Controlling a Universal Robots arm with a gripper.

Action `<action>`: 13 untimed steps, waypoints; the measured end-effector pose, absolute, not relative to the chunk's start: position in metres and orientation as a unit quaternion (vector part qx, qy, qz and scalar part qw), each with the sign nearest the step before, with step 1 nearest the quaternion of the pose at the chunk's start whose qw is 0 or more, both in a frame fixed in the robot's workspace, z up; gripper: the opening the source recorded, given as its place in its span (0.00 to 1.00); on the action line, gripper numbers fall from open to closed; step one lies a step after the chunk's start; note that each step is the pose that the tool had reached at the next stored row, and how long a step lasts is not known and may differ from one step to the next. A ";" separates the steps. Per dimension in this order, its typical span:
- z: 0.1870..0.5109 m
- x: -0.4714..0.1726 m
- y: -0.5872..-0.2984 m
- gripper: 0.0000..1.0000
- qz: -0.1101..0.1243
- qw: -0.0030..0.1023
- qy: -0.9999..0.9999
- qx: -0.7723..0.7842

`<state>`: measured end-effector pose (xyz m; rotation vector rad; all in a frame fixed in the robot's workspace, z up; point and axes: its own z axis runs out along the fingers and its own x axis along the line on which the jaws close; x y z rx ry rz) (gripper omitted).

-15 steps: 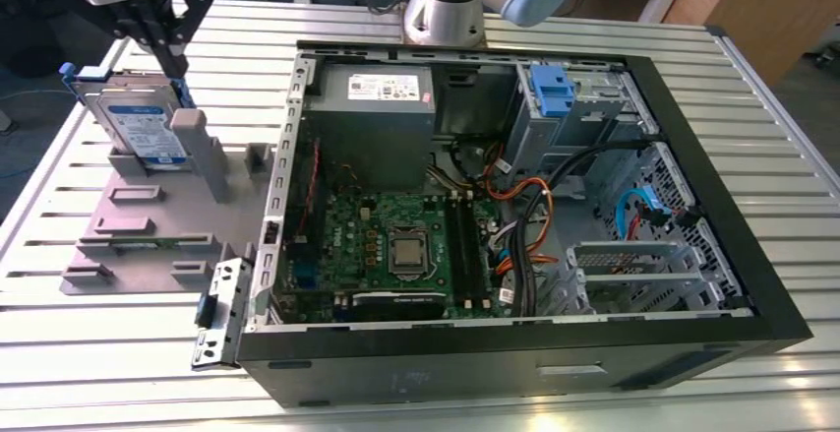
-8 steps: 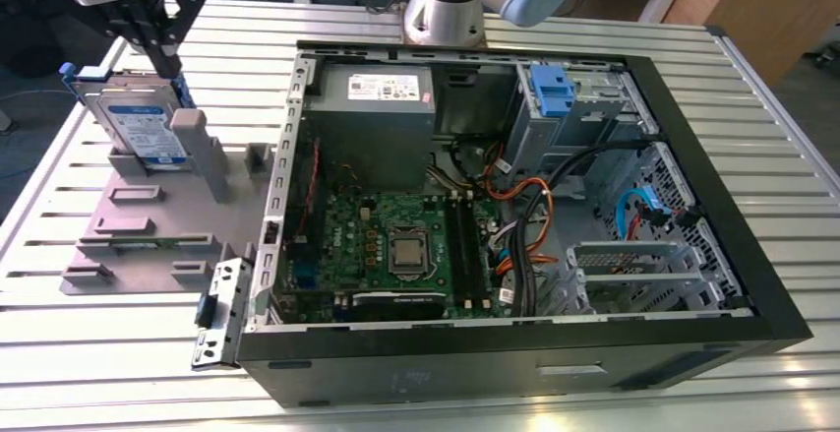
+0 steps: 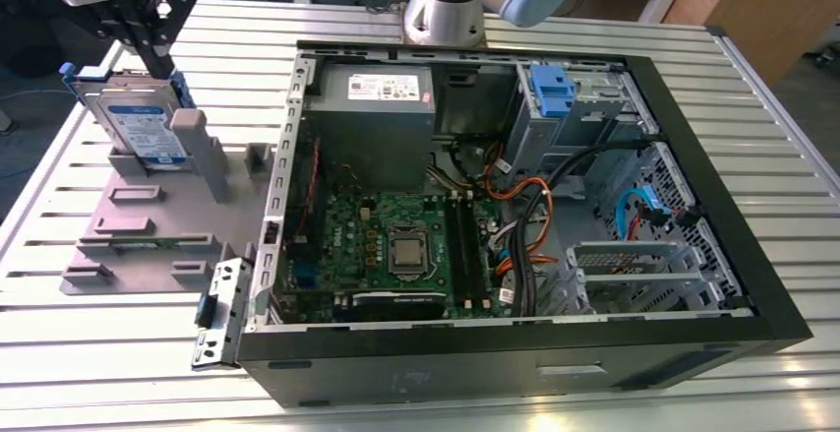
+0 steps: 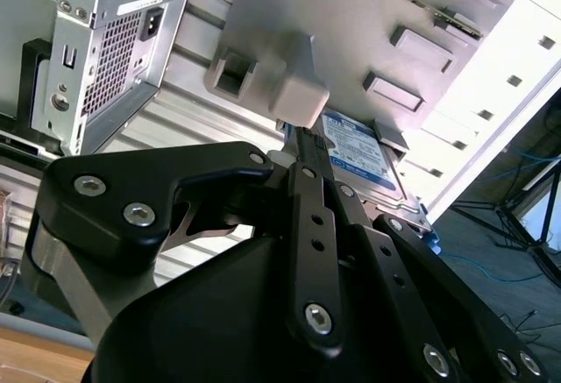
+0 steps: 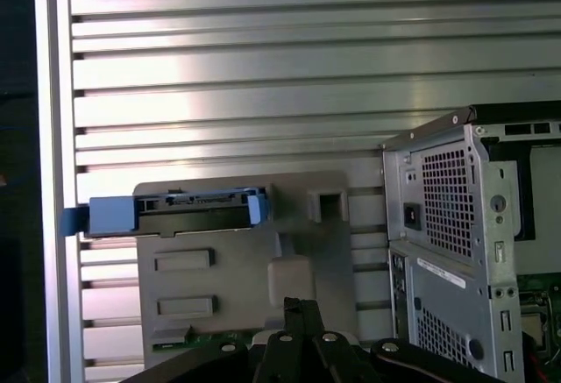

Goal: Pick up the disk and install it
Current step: 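Reach for the disk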

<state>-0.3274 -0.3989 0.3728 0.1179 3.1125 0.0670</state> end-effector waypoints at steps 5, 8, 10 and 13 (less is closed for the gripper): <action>0.372 -0.332 -0.399 0.11 0.021 0.013 0.999 0.038; 0.372 -0.334 -0.399 0.11 0.021 0.013 0.999 0.038; 0.372 -0.336 -0.399 0.11 0.021 0.013 0.999 0.038; 0.372 -0.338 -0.399 0.11 0.021 0.013 0.999 0.038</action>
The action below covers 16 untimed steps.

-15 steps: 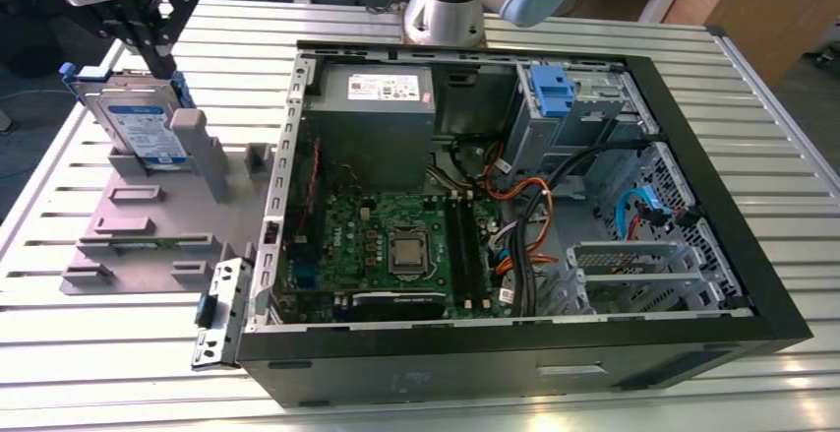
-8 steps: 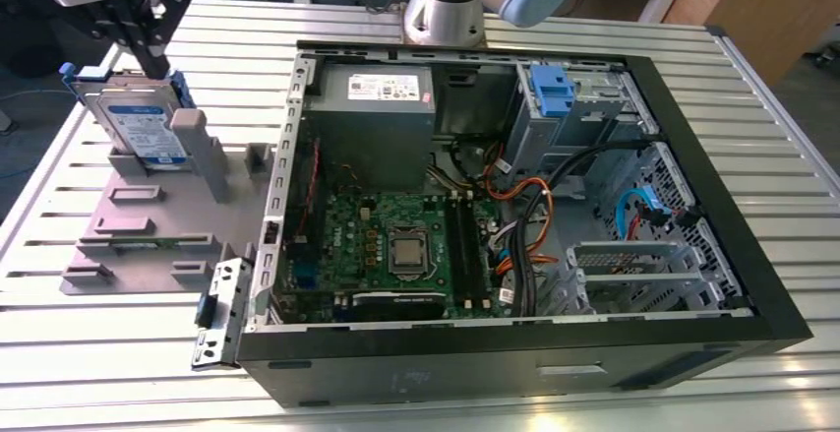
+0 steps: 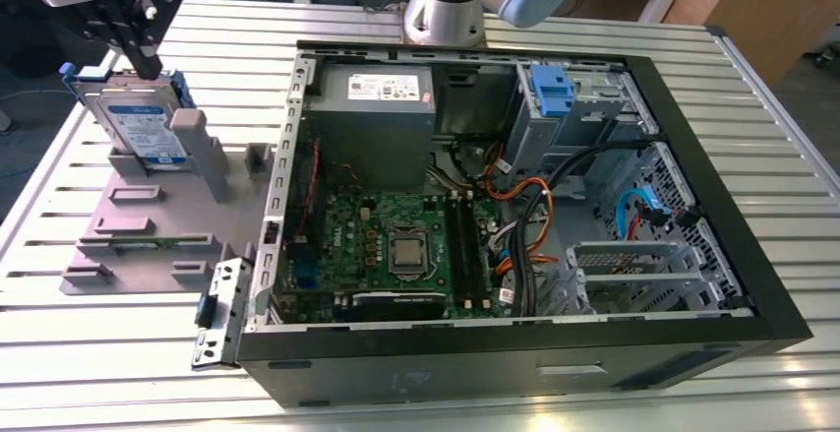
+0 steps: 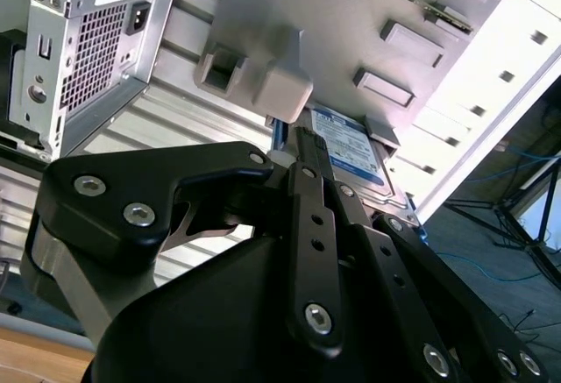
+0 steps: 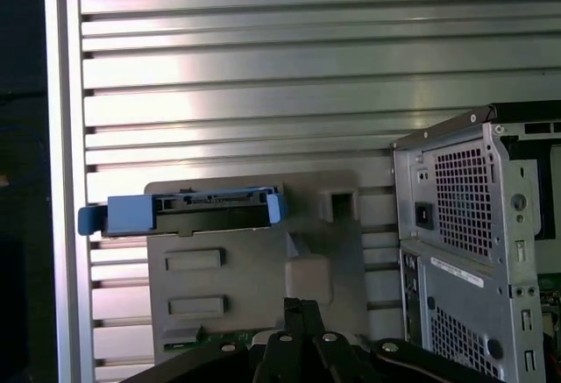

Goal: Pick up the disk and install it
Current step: 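Reach for the disk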

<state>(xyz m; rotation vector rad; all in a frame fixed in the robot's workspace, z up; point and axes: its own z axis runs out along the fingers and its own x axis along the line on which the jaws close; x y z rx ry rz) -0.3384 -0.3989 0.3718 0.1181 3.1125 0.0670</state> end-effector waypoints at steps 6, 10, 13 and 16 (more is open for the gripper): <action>0.371 -0.344 -0.399 0.11 0.021 0.013 0.999 0.038; 0.371 -0.347 -0.399 0.11 0.022 0.013 0.999 0.038; 0.371 -0.350 -0.399 0.11 0.022 0.013 0.999 0.038; 0.371 -0.352 -0.399 0.11 0.021 0.013 0.999 0.038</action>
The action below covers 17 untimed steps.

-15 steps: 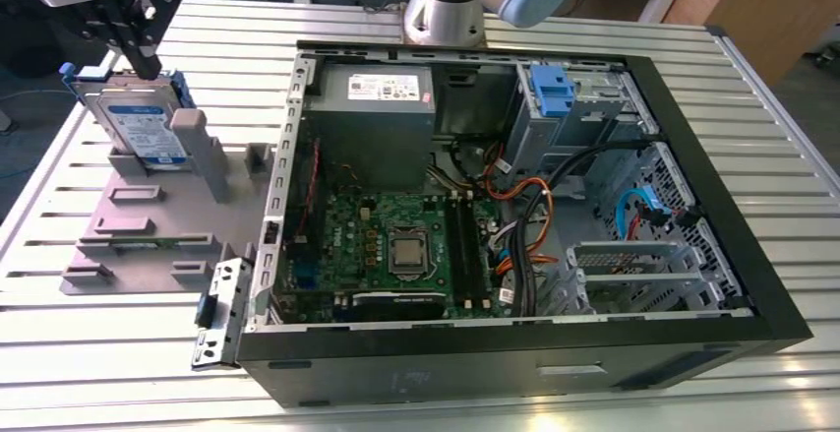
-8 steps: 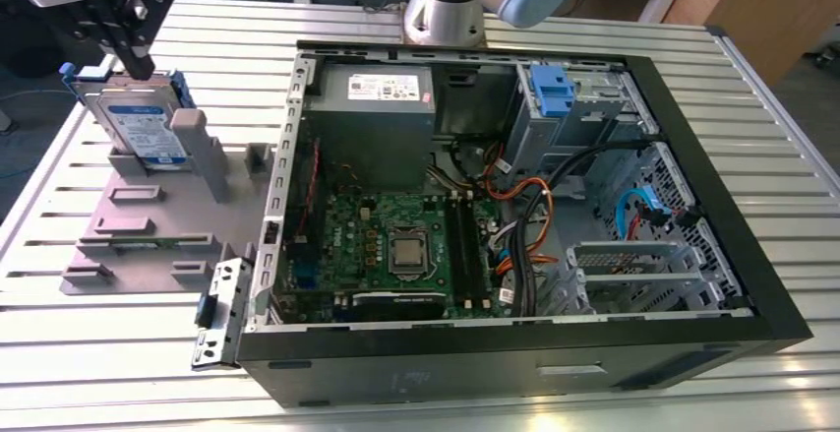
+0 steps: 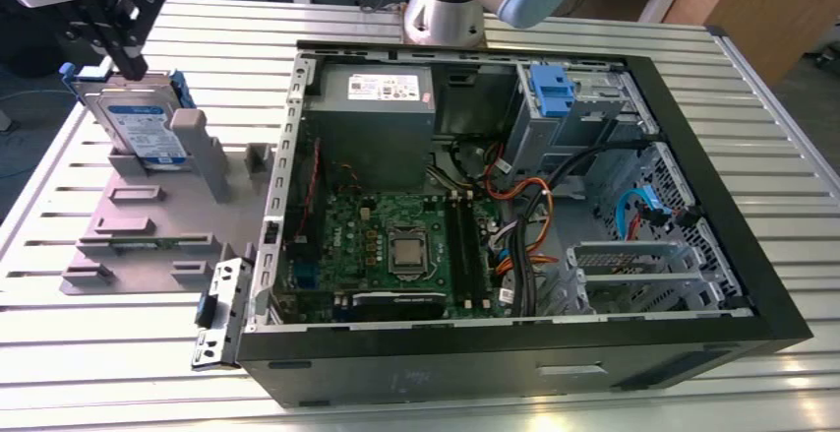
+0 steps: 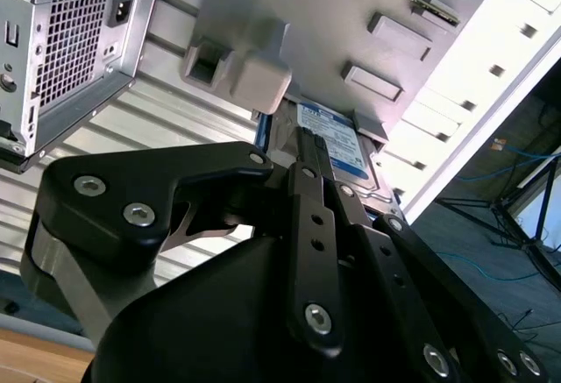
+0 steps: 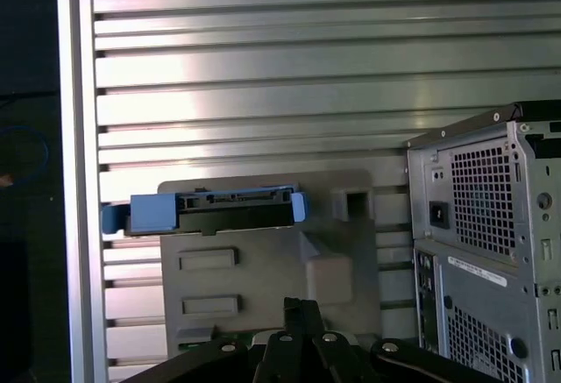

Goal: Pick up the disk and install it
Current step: 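Reach for the disk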

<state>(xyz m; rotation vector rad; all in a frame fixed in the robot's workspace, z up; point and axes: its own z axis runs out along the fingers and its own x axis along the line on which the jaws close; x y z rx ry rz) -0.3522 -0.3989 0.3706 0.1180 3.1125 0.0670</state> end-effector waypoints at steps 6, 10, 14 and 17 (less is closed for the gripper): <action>0.370 -0.357 -0.399 0.11 0.022 0.013 0.999 0.038; 0.370 -0.360 -0.399 0.11 0.021 0.013 0.999 0.038; 0.369 -0.363 -0.399 0.11 0.022 0.013 0.999 0.038; 0.369 -0.366 -0.399 0.11 0.021 0.013 0.999 0.038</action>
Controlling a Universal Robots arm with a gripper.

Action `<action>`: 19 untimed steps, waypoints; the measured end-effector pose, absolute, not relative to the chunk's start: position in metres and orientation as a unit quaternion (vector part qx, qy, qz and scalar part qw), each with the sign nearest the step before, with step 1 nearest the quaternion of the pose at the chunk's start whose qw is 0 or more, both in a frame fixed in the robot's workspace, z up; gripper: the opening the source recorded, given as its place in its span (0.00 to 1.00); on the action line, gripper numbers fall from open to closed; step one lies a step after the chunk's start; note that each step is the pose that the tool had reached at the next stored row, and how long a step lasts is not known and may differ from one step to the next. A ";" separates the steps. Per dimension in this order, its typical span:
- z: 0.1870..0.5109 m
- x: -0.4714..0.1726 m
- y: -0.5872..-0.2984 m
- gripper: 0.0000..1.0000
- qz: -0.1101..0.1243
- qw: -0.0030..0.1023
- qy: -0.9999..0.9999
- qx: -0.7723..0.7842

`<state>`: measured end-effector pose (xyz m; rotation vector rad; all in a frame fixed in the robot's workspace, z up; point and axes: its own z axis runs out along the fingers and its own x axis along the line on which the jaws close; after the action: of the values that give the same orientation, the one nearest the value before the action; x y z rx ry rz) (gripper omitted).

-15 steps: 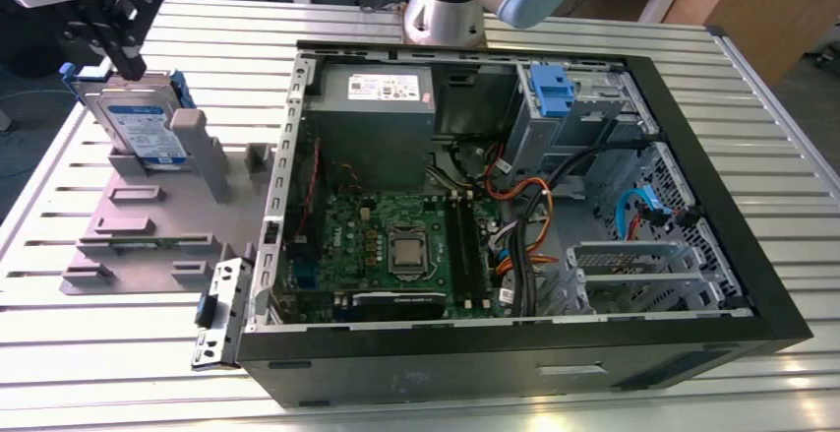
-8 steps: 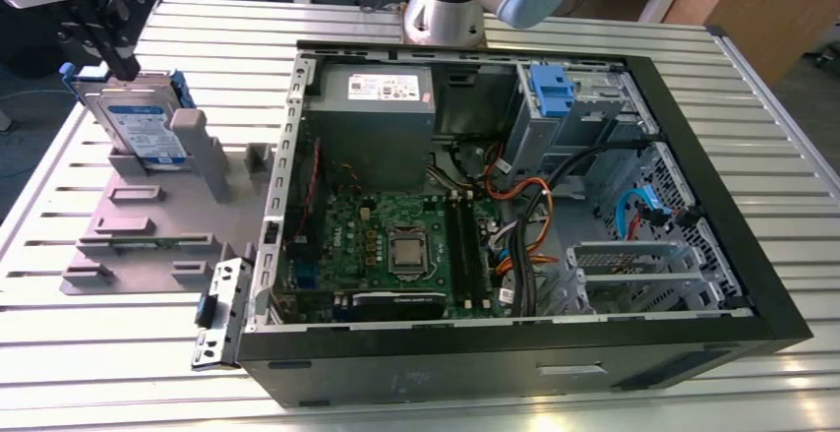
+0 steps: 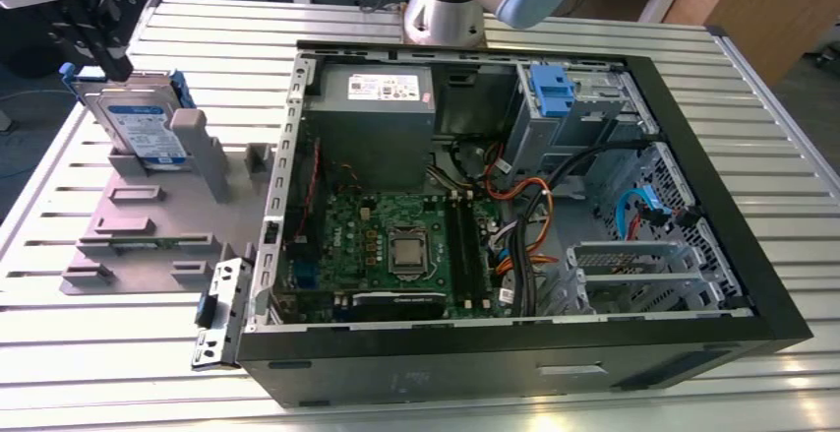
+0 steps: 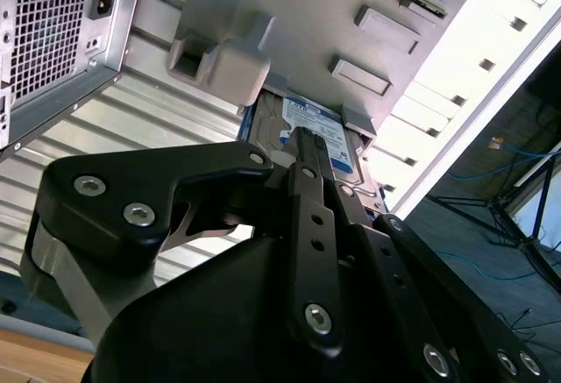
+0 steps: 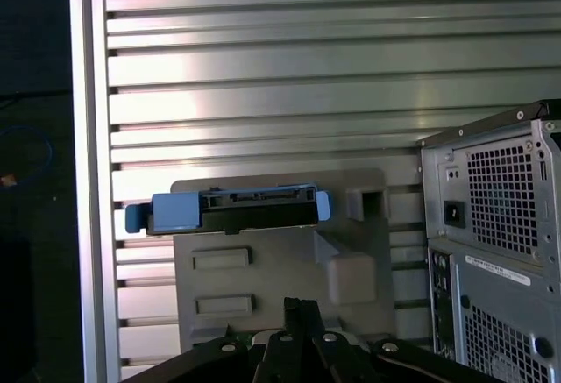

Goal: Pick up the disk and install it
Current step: 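Reach for the disk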

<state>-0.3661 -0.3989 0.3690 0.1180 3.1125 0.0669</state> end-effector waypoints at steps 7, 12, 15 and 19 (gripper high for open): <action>0.368 -0.373 -0.399 0.11 0.021 0.013 0.999 0.038; 0.368 -0.377 -0.399 0.11 0.022 0.013 0.999 0.038; 0.367 -0.378 -0.399 0.11 0.022 0.013 0.999 0.038; 0.367 -0.379 -0.399 0.11 0.021 0.013 0.999 0.038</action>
<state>-0.3791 -0.3989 0.3670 0.1180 3.1125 0.0669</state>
